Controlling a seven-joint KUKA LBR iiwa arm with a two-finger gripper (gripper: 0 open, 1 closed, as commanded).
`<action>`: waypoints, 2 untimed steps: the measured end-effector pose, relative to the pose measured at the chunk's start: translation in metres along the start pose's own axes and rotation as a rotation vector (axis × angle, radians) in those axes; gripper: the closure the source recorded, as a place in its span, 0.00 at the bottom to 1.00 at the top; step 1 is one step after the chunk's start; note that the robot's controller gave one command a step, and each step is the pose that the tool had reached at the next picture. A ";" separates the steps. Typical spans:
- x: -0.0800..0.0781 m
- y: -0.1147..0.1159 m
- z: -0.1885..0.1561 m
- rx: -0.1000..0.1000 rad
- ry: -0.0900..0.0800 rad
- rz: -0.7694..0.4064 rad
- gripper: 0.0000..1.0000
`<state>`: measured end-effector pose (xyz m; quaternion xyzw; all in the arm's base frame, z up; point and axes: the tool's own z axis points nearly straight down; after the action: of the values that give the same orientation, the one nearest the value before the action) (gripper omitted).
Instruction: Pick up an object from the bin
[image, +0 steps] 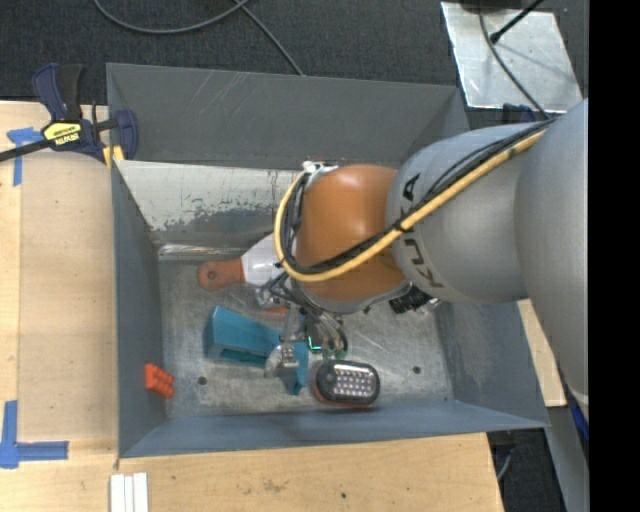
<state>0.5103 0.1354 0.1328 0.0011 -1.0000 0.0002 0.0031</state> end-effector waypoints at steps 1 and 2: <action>-0.002 0.000 -0.004 -0.001 -0.008 0.002 0.00; -0.020 0.002 0.057 -0.002 -0.007 -0.045 1.00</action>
Offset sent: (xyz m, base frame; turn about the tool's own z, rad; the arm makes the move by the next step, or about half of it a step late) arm 0.0172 0.0009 -0.0628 -0.0464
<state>0.5301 0.1371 0.0761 0.0236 -0.9997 -0.0008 -0.0002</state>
